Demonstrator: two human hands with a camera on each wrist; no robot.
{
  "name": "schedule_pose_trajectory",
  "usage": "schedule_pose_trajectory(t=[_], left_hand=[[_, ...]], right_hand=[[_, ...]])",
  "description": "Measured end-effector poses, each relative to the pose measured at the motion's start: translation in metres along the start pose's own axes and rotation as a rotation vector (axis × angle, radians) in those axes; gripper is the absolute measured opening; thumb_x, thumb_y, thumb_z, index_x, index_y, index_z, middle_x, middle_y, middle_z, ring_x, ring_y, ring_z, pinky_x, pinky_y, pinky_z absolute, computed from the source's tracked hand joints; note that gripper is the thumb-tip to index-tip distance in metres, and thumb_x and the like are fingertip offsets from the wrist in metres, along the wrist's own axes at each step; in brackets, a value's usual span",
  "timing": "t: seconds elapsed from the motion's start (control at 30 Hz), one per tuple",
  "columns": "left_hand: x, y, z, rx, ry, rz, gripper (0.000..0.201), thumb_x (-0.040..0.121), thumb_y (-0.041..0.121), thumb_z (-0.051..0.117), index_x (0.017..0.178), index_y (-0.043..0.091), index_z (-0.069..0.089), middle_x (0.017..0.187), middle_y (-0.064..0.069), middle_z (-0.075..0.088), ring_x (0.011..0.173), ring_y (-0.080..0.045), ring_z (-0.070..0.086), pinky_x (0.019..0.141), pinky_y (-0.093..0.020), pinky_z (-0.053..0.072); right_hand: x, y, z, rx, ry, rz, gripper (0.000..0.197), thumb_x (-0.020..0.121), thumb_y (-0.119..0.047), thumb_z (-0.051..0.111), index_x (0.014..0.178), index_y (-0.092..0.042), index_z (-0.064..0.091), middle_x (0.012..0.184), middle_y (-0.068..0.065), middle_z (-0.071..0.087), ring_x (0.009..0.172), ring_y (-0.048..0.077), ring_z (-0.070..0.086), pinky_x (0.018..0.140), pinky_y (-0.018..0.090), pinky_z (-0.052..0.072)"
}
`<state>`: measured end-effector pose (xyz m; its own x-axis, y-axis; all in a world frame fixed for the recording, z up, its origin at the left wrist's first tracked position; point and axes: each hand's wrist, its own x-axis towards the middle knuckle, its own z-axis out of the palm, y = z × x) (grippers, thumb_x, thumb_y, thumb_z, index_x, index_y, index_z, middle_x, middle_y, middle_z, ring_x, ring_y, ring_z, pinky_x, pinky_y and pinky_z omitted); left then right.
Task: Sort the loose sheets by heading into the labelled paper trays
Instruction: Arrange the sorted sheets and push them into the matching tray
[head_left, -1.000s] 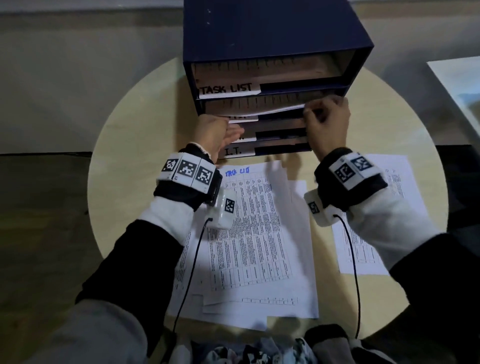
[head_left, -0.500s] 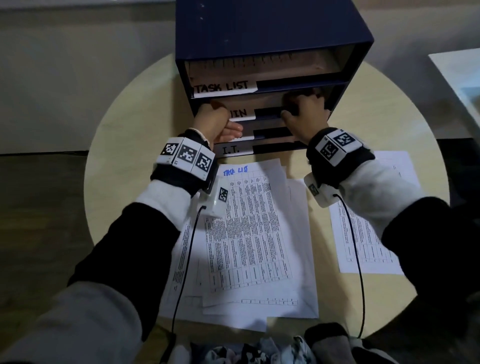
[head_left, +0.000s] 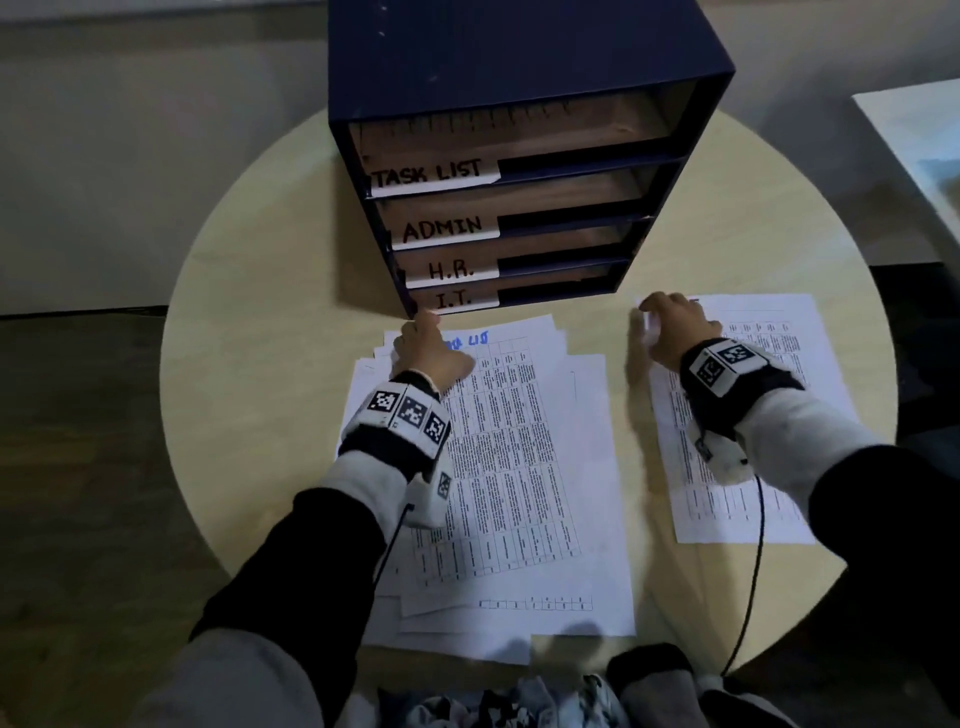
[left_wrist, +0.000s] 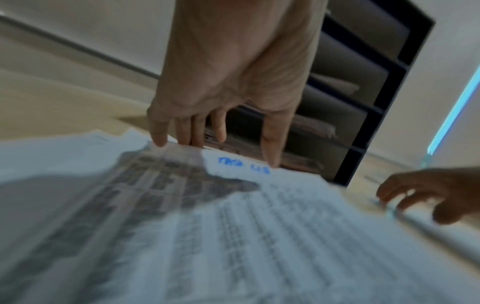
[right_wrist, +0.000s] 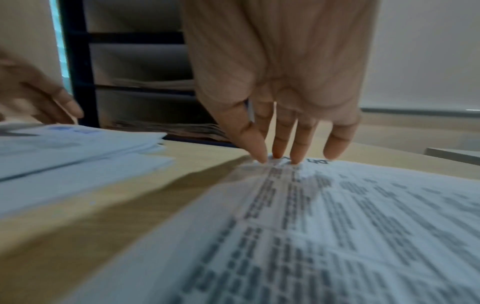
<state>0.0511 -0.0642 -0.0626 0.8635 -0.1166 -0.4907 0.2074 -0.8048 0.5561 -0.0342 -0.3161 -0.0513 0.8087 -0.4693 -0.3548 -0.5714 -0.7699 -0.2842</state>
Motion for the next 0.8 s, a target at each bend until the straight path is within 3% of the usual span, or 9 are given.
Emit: schedule_pose_trajectory(t=[0.07,0.17,0.27,0.4,0.53,0.8], left_hand=[[-0.002,-0.007,0.0,0.211,-0.046,0.005,0.093,0.073,0.028,0.077,0.145,0.017,0.02,0.151,-0.007,0.018,0.141,-0.025,0.016,0.114,-0.048,0.02],[-0.006,-0.015,0.005,0.341,-0.064,0.034,0.104,0.068,0.041,0.079,0.147,0.026,0.012,0.156,-0.001,0.0,0.145,-0.022,0.0,0.114,-0.056,0.006],[-0.005,-0.017,0.008,0.41,-0.034,0.041,0.103,0.065,0.047,0.079,0.145,0.029,0.016,0.153,-0.003,0.007,0.143,-0.025,0.005,0.112,-0.056,0.012],[-0.012,-0.014,0.012,0.476,-0.007,0.075,0.1,0.061,0.055,0.078,0.14,0.03,0.021,0.144,-0.006,0.018,0.137,-0.029,0.015,0.109,-0.055,0.02],[-0.025,-0.016,0.022,0.509,-0.05,0.128,0.095,0.063,0.056,0.076,0.138,0.032,0.023,0.142,-0.006,0.018,0.135,-0.03,0.015,0.109,-0.056,0.017],[-0.036,-0.016,0.033,0.523,-0.054,0.168,0.094,0.064,0.055,0.076,0.138,0.032,0.023,0.142,-0.005,0.018,0.135,-0.029,0.015,0.11,-0.056,0.016]], right_hand=[[0.004,0.01,-0.001,-0.032,-0.071,-0.019,0.047,0.086,0.0,0.047,0.13,-0.017,0.042,0.143,0.005,0.033,0.133,0.029,0.027,0.104,0.055,0.03],[0.012,0.019,-0.007,-0.054,-0.11,-0.011,0.067,0.082,0.004,0.051,0.139,-0.023,0.03,0.15,0.0,0.025,0.137,0.029,0.021,0.107,0.056,0.028],[0.02,0.024,-0.016,-0.125,-0.147,-0.008,0.078,0.081,-0.005,0.062,0.145,-0.023,0.02,0.15,0.002,0.024,0.137,0.031,0.022,0.107,0.057,0.027],[0.025,0.028,-0.018,-0.175,-0.138,0.051,0.079,0.07,-0.012,0.077,0.137,-0.015,0.035,0.14,0.01,0.033,0.132,0.031,0.027,0.105,0.053,0.028],[0.021,0.032,-0.021,-0.183,-0.102,0.14,0.087,0.055,-0.03,0.088,0.127,-0.011,0.042,0.132,0.016,0.035,0.128,0.034,0.024,0.104,0.054,0.03],[0.001,0.031,-0.013,-0.188,-0.131,0.033,0.088,0.047,-0.035,0.09,0.12,-0.019,0.044,0.131,0.005,0.038,0.127,0.028,0.031,0.104,0.054,0.025]])
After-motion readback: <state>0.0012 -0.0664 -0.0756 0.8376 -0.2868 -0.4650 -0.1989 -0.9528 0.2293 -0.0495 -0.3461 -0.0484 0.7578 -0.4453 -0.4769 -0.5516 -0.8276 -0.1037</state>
